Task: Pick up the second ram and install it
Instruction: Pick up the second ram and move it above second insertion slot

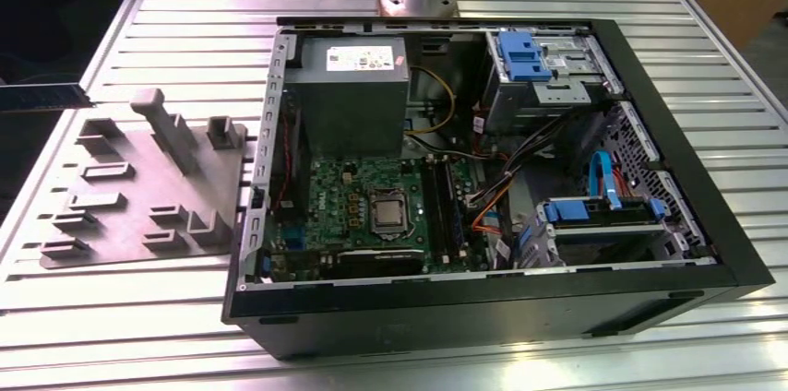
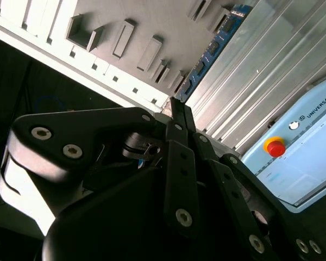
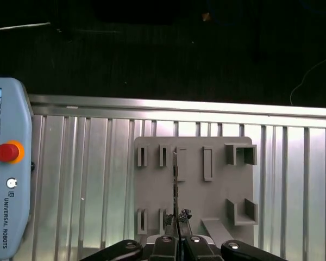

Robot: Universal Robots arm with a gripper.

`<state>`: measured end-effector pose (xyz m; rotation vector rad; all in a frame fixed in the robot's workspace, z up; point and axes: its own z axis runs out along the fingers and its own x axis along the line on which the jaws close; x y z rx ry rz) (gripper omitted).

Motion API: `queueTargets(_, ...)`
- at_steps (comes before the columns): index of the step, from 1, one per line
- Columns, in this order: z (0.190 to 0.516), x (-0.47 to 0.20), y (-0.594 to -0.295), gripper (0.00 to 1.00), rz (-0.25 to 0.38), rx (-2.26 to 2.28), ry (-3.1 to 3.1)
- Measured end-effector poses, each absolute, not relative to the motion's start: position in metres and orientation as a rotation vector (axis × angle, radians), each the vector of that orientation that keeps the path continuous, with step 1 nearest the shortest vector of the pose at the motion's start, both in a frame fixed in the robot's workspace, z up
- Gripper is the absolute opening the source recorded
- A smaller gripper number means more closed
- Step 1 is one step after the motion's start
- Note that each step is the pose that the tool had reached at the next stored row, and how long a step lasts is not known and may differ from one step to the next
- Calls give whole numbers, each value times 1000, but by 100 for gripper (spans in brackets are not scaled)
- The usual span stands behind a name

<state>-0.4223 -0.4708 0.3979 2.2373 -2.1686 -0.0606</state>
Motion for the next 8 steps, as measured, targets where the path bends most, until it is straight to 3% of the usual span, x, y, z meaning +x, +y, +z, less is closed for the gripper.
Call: queueTargets(8,398,-419,-471,12,-61,2237,-2169)
